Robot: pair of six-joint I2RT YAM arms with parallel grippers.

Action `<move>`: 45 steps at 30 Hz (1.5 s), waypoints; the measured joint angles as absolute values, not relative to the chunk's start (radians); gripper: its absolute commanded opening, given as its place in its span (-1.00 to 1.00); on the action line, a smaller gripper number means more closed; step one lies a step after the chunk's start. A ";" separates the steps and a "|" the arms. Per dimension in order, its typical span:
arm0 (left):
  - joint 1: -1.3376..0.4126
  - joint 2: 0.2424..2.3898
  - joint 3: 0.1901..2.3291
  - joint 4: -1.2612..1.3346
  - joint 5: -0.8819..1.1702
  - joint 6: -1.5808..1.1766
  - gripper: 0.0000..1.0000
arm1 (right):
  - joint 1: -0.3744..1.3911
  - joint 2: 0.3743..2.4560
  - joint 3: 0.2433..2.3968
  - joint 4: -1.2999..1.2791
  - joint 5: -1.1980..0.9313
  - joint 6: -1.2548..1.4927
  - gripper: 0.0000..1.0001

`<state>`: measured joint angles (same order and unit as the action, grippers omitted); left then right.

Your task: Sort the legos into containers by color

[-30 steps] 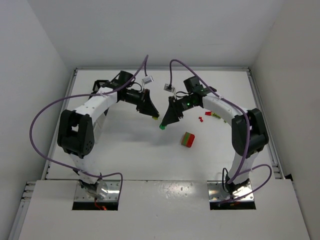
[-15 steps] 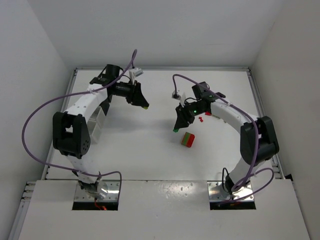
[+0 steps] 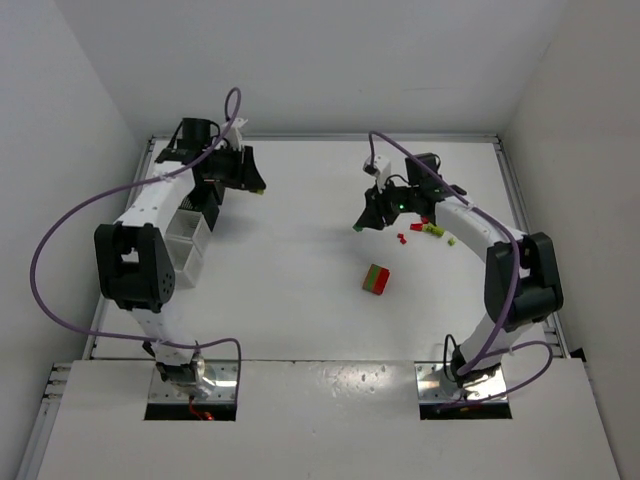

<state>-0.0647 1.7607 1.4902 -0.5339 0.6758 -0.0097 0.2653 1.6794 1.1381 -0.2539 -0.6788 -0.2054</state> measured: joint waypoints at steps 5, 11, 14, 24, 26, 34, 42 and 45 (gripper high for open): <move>-0.004 1.819 1.626 -0.577 0.601 0.016 -0.89 | 0.257 1.698 1.103 -0.190 -0.691 -0.202 -1.00; 0.035 1.854 1.692 -0.640 0.542 0.051 -0.94 | 0.254 1.757 1.111 -0.154 -0.700 -0.192 -1.00; 0.038 1.869 1.707 -0.677 0.524 0.072 -0.94 | 0.249 1.800 1.143 -0.157 -0.714 -0.191 -1.00; 0.165 1.790 1.582 -0.761 0.480 0.131 -0.94 | 0.236 1.852 1.236 -0.186 -0.817 -0.182 -1.00; 0.227 1.761 1.571 -0.804 0.474 0.159 -0.94 | 0.242 1.853 1.238 -0.178 -0.830 -0.168 -1.00; 0.397 1.603 1.501 -0.943 0.482 0.316 -0.92 | 0.300 1.884 1.285 -0.103 -0.868 -0.055 -1.00; 0.418 1.514 1.384 -1.042 0.503 0.472 -0.92 | 0.382 1.927 1.359 -0.079 -0.861 0.017 -1.00; 0.422 1.514 1.364 -1.061 0.506 0.505 -0.86 | 0.401 1.927 1.359 -0.073 -0.848 0.037 -1.00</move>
